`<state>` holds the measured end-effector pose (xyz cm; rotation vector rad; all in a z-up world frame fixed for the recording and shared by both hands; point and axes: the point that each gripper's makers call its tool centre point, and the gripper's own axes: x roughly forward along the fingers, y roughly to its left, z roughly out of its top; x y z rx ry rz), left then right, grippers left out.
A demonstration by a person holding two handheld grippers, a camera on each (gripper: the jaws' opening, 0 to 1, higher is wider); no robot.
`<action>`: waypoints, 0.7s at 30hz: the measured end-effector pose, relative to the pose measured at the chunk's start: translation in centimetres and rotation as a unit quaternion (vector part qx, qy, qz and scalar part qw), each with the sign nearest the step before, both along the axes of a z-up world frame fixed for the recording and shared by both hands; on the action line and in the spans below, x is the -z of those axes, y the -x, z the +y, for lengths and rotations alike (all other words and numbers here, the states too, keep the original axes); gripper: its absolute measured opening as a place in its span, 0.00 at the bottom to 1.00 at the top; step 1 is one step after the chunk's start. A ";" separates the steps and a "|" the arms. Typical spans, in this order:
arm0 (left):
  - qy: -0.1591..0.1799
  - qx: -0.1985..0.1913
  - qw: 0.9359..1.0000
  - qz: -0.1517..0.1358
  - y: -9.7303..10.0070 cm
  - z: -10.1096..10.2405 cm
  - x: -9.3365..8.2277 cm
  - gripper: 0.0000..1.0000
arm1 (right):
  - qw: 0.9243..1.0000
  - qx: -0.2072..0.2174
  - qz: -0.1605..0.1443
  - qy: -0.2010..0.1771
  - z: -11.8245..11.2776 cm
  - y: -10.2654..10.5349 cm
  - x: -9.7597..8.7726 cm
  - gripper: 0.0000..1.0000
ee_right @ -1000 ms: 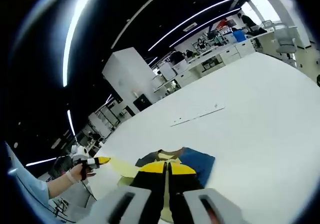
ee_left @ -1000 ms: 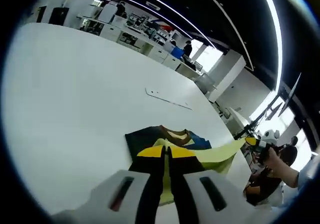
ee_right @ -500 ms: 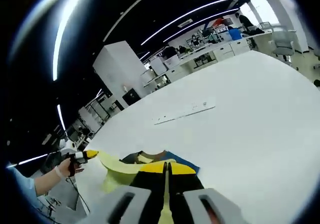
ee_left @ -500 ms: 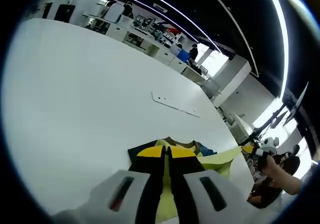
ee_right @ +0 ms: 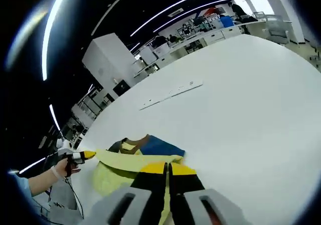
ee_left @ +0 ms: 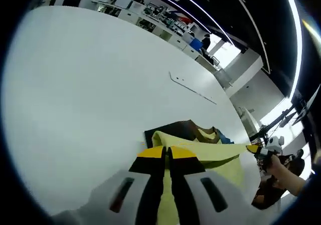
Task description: Fold the garment on the visible template until the final outline fits inside the template.
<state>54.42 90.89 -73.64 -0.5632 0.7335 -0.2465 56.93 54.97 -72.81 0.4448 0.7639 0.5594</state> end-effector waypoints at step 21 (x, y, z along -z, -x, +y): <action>0.000 0.010 1.000 -0.007 -0.6 0.3 -1.0 0.00 | 1.000 0.006 0.003 -0.006 0.2 -0.1 -0.3 0.00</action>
